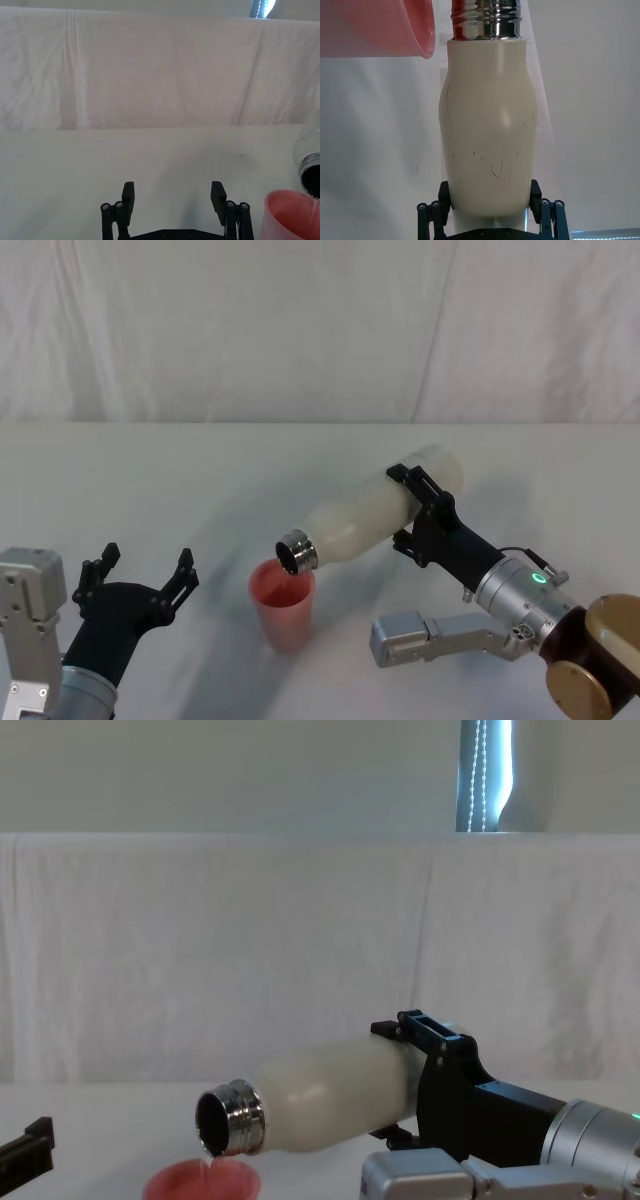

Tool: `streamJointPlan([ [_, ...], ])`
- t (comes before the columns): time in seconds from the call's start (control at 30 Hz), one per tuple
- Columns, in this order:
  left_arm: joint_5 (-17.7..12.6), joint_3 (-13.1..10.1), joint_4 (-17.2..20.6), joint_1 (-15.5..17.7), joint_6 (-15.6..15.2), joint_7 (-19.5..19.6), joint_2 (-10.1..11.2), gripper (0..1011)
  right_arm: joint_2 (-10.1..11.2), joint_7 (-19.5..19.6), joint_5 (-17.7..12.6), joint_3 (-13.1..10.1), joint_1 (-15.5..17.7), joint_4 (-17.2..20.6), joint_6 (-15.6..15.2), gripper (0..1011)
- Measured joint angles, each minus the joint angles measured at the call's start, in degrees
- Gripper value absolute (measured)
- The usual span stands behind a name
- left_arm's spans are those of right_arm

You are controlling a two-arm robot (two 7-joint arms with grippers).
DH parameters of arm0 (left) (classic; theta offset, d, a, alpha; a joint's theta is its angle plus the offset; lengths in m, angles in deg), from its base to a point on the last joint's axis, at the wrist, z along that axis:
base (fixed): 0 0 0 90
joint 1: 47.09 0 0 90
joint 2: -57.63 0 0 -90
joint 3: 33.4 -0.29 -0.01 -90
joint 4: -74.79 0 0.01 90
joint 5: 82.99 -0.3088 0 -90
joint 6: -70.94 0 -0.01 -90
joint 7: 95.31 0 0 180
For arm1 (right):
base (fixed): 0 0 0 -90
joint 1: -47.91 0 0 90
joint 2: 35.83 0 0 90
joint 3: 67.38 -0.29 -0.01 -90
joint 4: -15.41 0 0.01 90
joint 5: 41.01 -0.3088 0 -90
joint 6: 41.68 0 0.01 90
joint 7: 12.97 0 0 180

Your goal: Grasp the thermos with one hand and pour water into the cup lid.

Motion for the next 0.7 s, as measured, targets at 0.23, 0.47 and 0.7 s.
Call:
streamJointPlan([
  [0.23, 0.00, 0.00, 0.00, 0.00, 0.00, 0.00, 0.00, 1001, 0.07, 0.00, 0.09, 0.05, -0.05, 0.00, -0.05, 950],
  [0.47, 0.00, 0.00, 0.00, 0.00, 0.00, 0.00, 0.00, 1001, 0.09, 0.03, 0.13, 0.07, -0.06, 0.00, -0.05, 951],
  [0.7, 0.00, 0.00, 0.00, 0.00, 0.00, 0.00, 0.00, 1001, 0.14, 0.03, 0.13, 0.07, -0.03, 0.06, -0.05, 951],
])
